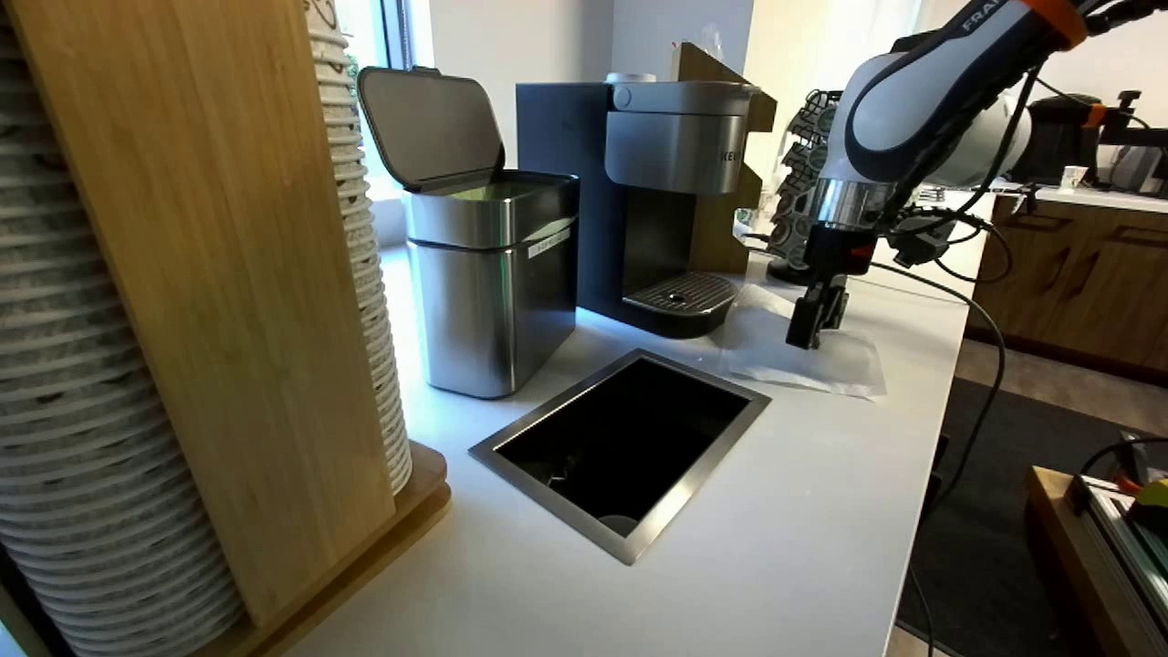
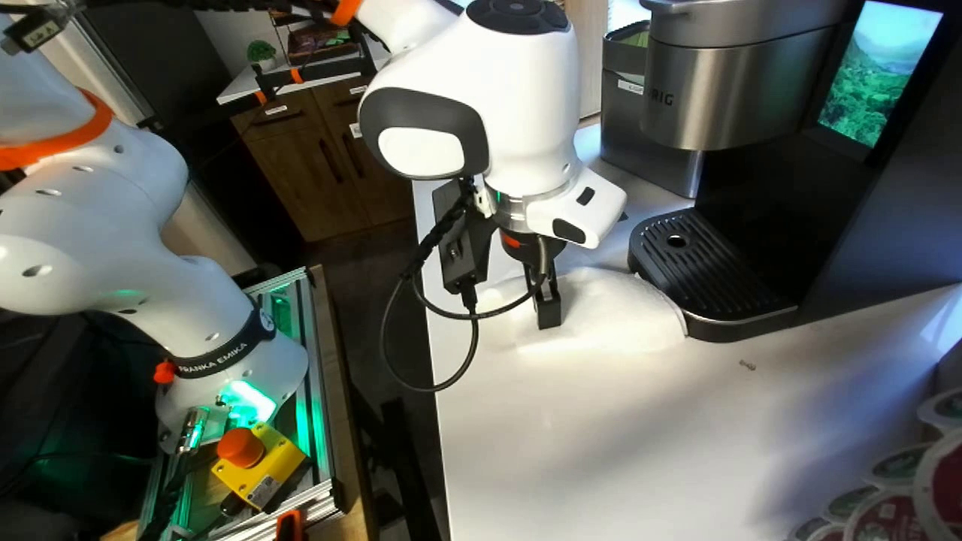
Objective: Use the tissue to wipe the counter
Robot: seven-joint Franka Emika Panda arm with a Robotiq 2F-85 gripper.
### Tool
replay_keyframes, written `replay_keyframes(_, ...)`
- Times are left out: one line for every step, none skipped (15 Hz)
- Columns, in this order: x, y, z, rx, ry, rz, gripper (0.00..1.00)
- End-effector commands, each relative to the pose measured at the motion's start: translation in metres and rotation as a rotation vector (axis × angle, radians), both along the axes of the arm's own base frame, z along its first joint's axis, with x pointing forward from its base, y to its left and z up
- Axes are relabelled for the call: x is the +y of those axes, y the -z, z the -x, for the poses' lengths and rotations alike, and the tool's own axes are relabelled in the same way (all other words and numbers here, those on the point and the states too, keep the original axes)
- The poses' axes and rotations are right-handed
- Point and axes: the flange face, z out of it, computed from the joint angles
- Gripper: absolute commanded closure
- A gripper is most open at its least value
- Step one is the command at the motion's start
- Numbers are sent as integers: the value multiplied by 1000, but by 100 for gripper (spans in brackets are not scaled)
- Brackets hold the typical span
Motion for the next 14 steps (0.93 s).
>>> replay_keyframes(-29,2,17,-29,117,24,100)
replay_keyframes(-40,1,22,-37,154,30,100)
replay_keyframes(-51,0,28,-43,192,34,100)
replay_keyframes(-63,-3,34,-51,234,39,100)
replay_keyframes(-74,-5,40,-60,280,42,100)
replay_keyframes(-82,-6,44,-64,317,42,100)
replay_keyframes(-87,-7,47,-65,339,42,100)
replay_keyframes(-90,-6,47,-64,349,44,100)
replay_keyframes(-90,-5,45,-65,356,46,100)
replay_keyframes(-88,-4,43,-66,352,43,100)
replay_keyframes(-81,-3,37,-67,336,38,100)
replay_keyframes(-76,-3,32,-70,325,32,100)
replay_keyframes(-67,-3,24,-79,319,26,100)
replay_keyframes(-57,-6,16,-90,304,19,100)
